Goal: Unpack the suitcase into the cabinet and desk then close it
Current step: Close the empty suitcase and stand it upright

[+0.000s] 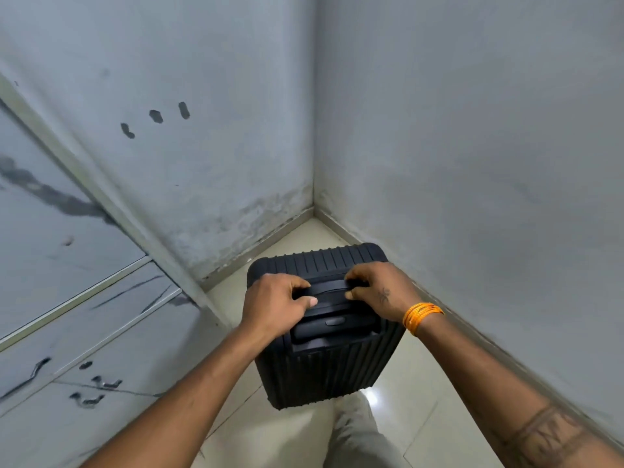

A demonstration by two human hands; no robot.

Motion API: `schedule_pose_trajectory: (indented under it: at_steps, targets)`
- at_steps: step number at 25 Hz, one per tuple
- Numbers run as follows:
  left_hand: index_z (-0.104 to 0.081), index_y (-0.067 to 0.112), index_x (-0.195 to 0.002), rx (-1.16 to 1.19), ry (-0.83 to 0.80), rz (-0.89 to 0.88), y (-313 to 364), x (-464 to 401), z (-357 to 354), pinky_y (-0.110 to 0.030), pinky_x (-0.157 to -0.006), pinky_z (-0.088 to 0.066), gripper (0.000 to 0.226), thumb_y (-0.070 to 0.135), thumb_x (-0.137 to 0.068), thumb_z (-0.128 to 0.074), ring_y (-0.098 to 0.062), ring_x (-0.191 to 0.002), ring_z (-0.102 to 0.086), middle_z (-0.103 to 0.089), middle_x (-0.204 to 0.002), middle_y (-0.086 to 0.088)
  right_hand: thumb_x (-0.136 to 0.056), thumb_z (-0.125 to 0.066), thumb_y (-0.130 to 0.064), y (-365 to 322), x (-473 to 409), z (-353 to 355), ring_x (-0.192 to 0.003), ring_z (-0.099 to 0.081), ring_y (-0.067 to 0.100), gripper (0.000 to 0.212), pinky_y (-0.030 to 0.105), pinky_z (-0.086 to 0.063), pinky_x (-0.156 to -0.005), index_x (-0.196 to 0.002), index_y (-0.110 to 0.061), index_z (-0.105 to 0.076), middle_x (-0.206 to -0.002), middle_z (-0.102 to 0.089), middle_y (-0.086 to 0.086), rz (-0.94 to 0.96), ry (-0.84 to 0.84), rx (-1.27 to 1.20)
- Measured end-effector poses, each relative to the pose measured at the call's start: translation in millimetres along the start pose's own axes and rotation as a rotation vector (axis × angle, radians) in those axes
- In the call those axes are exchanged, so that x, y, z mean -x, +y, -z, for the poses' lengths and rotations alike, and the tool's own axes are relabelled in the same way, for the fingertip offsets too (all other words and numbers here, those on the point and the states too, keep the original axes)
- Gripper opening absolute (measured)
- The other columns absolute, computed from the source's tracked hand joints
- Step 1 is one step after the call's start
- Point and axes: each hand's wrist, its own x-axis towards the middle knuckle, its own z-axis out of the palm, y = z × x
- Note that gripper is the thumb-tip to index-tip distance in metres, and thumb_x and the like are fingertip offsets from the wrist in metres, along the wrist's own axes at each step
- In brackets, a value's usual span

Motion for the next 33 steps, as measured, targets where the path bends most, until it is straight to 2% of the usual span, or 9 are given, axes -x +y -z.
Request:
schedule_pose_trajectory:
  at_steps: [6,12,18,22,25,28,31,33]
  targets:
    - [-0.079,0.031,-0.115,-0.012,-0.051,0.131,-11,-169,-34,-0.029,-0.090,-0.057,0.038,0.044,-0.081,-0.085,-0.007,-0.099,-0.072,-0.078,-0.113,0.012,-0.086,-0.076,-0.035,52,-187,19,-0.112,-0.065,0.020,0.032,0.040,-0.052,-0.098,-0.117,-0.029,-0.073,-0.120,-0.073,-0.005,0.053,-0.096,-0.035]
    - [-0.080,0.032,-0.113,0.001,-0.043,0.295,-34,-313,-72,-0.029,-0.086,-0.059,0.037,0.043,-0.079,-0.086,-0.009,-0.098,-0.074,-0.080,-0.106,0.013,-0.085,-0.078,-0.026,83,-351,23,-0.111,-0.064,0.027,0.032,0.038,-0.052,-0.094,-0.117,-0.022,-0.074,-0.119,-0.070,0.001,0.079,-0.148,-0.038]
    - [-0.079,0.026,-0.116,0.000,-0.138,0.308,-91,-481,-128,-0.033,-0.090,-0.060,0.040,0.038,-0.079,-0.088,-0.014,-0.102,-0.074,-0.078,-0.113,0.007,-0.080,-0.084,-0.015,124,-538,3,-0.111,-0.064,0.026,0.032,0.027,-0.046,-0.088,-0.111,-0.019,-0.076,-0.118,-0.070,0.003,0.050,-0.207,-0.016]
    - [-0.081,0.025,-0.099,0.003,-0.196,0.287,-138,-579,-160,-0.034,-0.078,-0.060,0.023,0.034,-0.080,-0.088,-0.014,-0.088,-0.072,-0.078,-0.097,0.008,-0.076,-0.086,-0.013,148,-645,-19,-0.109,-0.066,0.027,0.034,0.033,-0.051,-0.093,-0.110,-0.017,-0.078,-0.117,-0.071,0.004,0.088,-0.203,-0.043]
    - [-0.080,0.025,-0.102,0.033,-0.193,0.336,-168,-634,-184,-0.036,-0.079,-0.061,0.027,0.033,-0.079,-0.088,-0.015,-0.086,-0.071,-0.077,-0.098,0.006,-0.076,-0.086,-0.012,163,-709,-38,-0.110,-0.065,0.025,0.035,0.026,-0.048,-0.090,-0.110,-0.017,-0.078,-0.117,-0.071,0.002,0.078,-0.224,-0.051]
    - [-0.080,0.021,-0.108,0.054,-0.151,0.360,-185,-670,-205,-0.031,-0.081,-0.059,0.030,0.031,-0.081,-0.088,-0.014,-0.086,-0.070,-0.078,-0.100,0.003,-0.077,-0.086,-0.010,173,-754,-53,-0.109,-0.064,0.025,0.034,0.022,-0.040,-0.082,-0.109,-0.016,-0.079,-0.116,-0.070,0.003,0.070,-0.200,-0.062]
    - [-0.080,0.023,-0.104,0.040,-0.110,0.372,-201,-701,-218,-0.027,-0.080,-0.057,0.024,0.031,-0.082,-0.086,-0.013,-0.088,-0.070,-0.078,-0.100,0.006,-0.078,-0.084,-0.007,178,-790,-65,-0.109,-0.063,0.024,0.034,0.021,-0.038,-0.080,-0.110,-0.014,-0.078,-0.117,-0.070,0.004,0.063,-0.194,-0.081]
    - [-0.079,0.026,-0.098,0.039,-0.084,0.366,-208,-719,-222,-0.029,-0.079,-0.057,0.019,0.033,-0.081,-0.086,-0.012,-0.087,-0.071,-0.077,-0.096,0.009,-0.075,-0.082,-0.001,180,-811,-68,-0.108,-0.063,0.025,0.034,0.022,-0.042,-0.082,-0.106,-0.012,-0.079,-0.114,-0.070,0.006,0.073,-0.152,-0.133]
